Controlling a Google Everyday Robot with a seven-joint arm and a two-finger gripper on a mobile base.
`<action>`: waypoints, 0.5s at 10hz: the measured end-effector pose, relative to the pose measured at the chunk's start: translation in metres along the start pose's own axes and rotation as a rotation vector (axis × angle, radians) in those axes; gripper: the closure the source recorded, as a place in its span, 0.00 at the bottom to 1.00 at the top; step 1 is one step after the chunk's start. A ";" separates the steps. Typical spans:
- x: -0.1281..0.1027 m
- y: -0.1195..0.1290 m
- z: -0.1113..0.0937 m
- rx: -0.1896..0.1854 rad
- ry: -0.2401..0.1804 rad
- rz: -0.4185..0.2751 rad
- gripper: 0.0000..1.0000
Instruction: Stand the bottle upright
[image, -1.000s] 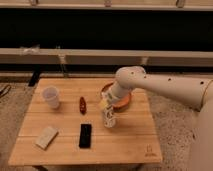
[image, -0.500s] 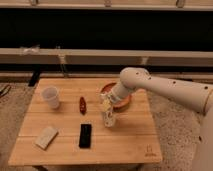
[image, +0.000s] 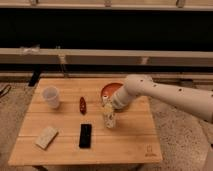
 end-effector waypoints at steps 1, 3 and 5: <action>0.002 0.002 -0.002 0.016 -0.015 -0.011 1.00; 0.002 0.008 -0.006 0.048 -0.055 -0.031 1.00; 0.005 0.010 -0.010 0.083 -0.092 -0.025 1.00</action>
